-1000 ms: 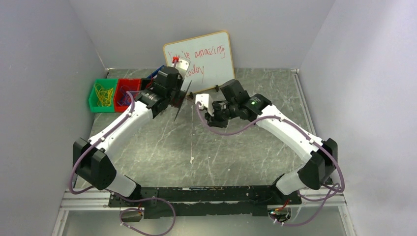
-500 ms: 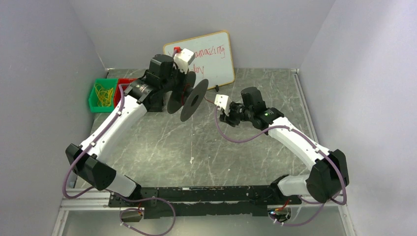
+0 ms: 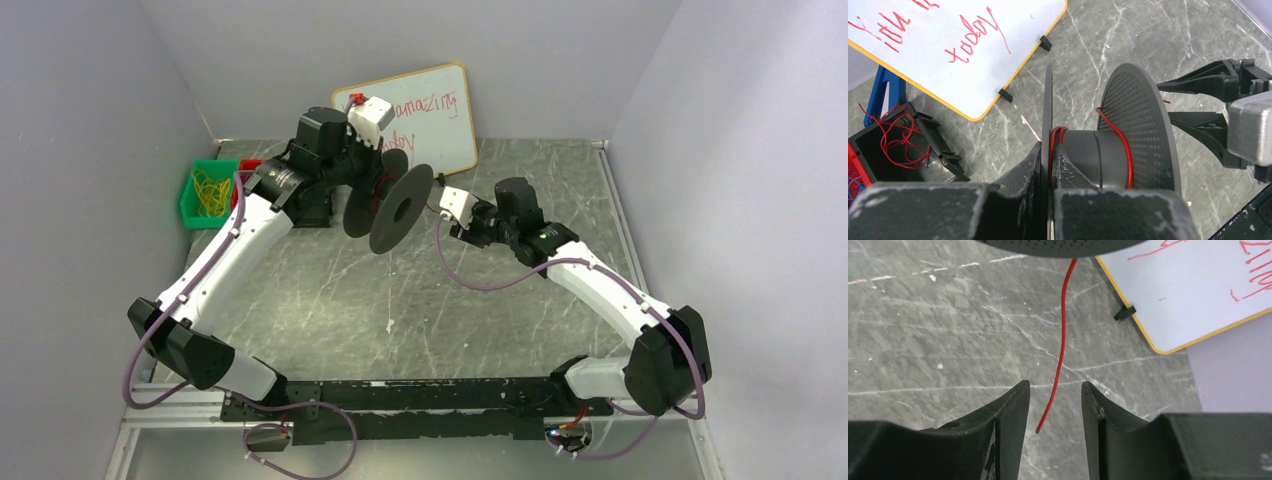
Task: Wrap the cables
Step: Wrap the cable around the cable reel.
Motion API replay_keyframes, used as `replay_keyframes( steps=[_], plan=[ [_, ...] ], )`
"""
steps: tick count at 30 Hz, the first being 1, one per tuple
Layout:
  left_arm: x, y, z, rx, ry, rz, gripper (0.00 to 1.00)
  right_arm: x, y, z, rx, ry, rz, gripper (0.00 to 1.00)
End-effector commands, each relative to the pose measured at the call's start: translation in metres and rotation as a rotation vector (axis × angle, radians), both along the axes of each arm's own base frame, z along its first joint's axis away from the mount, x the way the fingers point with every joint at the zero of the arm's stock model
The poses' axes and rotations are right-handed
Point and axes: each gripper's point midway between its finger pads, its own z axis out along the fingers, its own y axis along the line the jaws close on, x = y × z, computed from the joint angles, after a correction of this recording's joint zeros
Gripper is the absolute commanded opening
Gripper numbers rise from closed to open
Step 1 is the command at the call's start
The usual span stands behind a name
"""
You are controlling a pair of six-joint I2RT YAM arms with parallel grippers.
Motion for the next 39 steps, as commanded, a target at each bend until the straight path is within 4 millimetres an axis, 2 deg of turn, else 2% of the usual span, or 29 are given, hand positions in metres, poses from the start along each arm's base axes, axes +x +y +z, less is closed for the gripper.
replay_keyframes(
  steps=[1,6,10,14,18,24,26,29,34,39],
  plan=[
    [-0.008,0.003,0.064,-0.118,-0.127,-0.006,0.03,0.006,-0.010,-0.005,-0.055,0.005,-0.034,0.46],
    [-0.005,0.004,0.065,-0.124,-0.129,0.005,0.02,0.005,-0.010,-0.021,-0.070,0.089,-0.056,0.46],
    [-0.005,0.003,0.066,-0.131,-0.126,0.007,0.03,0.012,-0.013,-0.025,-0.085,0.078,-0.087,0.45],
    [-0.003,0.005,0.066,-0.135,-0.123,0.013,0.03,0.021,-0.017,-0.026,-0.101,0.064,-0.126,0.40],
    [-0.001,0.005,0.063,-0.134,-0.116,0.015,0.03,0.022,-0.018,-0.030,-0.119,0.076,-0.131,0.31],
    [0.001,0.002,0.060,-0.140,-0.104,0.013,0.03,0.017,-0.017,-0.036,-0.149,0.114,-0.110,0.00],
    [0.002,0.003,0.060,-0.141,-0.106,0.019,0.03,0.015,-0.016,-0.037,-0.158,0.124,-0.094,0.00],
    [0.005,0.005,0.059,-0.142,-0.105,0.038,0.03,0.003,-0.012,-0.040,-0.173,0.151,-0.031,0.00],
    [0.019,0.016,0.051,-0.126,-0.105,0.128,0.03,-0.032,0.004,-0.041,-0.214,0.173,0.144,0.00],
    [0.035,0.027,0.035,-0.118,-0.082,0.239,0.03,-0.062,0.038,-0.036,-0.267,0.119,0.247,0.00]
  ],
)
